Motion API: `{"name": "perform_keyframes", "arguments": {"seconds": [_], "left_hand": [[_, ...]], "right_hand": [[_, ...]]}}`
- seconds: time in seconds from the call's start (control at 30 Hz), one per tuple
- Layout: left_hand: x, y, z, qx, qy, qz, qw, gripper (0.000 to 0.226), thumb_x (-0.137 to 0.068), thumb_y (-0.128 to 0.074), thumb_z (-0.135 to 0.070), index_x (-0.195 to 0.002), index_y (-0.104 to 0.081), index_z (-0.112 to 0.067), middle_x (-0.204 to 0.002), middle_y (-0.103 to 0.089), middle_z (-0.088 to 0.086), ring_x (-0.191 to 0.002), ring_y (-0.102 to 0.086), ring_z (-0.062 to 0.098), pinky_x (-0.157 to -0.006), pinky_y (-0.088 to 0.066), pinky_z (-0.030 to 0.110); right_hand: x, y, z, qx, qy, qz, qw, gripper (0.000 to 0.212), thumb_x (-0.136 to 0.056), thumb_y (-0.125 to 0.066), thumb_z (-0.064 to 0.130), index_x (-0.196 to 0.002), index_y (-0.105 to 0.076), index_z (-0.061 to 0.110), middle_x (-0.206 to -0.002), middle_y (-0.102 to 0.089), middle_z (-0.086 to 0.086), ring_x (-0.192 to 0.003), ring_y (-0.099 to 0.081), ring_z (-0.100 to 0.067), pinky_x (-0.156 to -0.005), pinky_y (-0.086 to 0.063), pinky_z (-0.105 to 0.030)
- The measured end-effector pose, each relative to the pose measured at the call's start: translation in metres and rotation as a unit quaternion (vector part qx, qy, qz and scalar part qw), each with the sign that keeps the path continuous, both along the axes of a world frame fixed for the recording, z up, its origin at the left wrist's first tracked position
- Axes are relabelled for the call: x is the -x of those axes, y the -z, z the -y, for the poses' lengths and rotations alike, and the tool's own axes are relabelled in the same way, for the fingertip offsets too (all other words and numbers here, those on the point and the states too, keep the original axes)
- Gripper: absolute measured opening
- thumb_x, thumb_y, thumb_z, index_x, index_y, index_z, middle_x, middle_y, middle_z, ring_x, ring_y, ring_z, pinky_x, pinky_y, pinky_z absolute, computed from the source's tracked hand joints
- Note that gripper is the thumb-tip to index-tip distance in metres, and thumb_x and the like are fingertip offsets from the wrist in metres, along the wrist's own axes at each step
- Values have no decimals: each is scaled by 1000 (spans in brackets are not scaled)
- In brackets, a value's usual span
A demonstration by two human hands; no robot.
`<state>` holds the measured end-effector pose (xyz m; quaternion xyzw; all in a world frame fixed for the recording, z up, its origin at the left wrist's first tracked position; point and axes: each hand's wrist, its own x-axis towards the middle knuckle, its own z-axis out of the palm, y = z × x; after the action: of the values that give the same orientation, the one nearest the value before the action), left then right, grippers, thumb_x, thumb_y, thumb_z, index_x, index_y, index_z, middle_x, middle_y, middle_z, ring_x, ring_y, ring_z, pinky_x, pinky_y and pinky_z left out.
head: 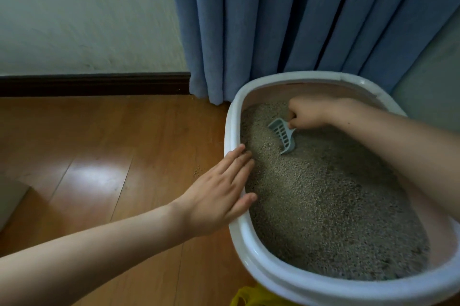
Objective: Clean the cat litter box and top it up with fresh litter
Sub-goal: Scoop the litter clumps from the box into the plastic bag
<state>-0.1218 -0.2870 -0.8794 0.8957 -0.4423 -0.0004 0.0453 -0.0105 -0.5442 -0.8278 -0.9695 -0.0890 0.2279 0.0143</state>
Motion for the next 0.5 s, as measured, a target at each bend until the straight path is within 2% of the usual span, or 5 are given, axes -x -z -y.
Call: {"name": "perform_keyframes", "arguments": {"seconds": [0.13, 0.2, 0.27, 0.4, 0.5], "left_hand": [[0, 3, 1, -1, 2, 11, 1000, 73, -104, -12, -51, -148, -34, 3, -154, -34, 18, -151, -8, 27, -123, -7, 39], [-1, 2, 1, -6, 2, 19, 1000, 72, -104, -14, -50, -147, -35, 4, -153, -36, 19, -151, -10, 28, -121, -7, 38], [-2, 2, 2, -8, 3, 19, 1000, 71, -104, -16, -49, -146, -38, 4, -151, -39, 20, -150, -14, 30, -120, -9, 39], [-2, 0, 1, -13, 11, 43, 999, 66, -103, -22, -47, -137, -52, 2, -142, -51, 20, -145, -29, 33, -119, -15, 40], [-5, -1, 2, -18, 54, 53, 997, 53, -102, -28, -44, -111, -68, -11, -122, -65, 13, -135, -45, 33, -121, -17, 41]], "right_hand": [[5, 30, -5, -107, 48, -17, 993, 23, -92, -61, 27, -69, -64, 24, -64, -56, 9, -57, -50, -11, -56, -39, -28], [11, 46, -1, -160, 90, -13, 983, 16, -90, -64, 31, -82, -74, 21, -79, -69, 4, -69, -62, -15, -62, -49, -31], [15, 58, 6, -205, 127, 0, 970, 19, -87, -66, 34, -85, -77, 19, -86, -74, -3, -73, -63, -21, -66, -49, -33], [21, 67, 10, -283, 153, 8, 947, 15, -85, -69, 34, -73, -76, 32, -74, -73, 5, -67, -58, -25, -60, -45, -37], [26, 71, 8, -322, 165, 12, 932, 13, -86, -69, 30, -74, -74, 34, -58, -66, 12, -64, -54, -20, -62, -44, -34]]}}
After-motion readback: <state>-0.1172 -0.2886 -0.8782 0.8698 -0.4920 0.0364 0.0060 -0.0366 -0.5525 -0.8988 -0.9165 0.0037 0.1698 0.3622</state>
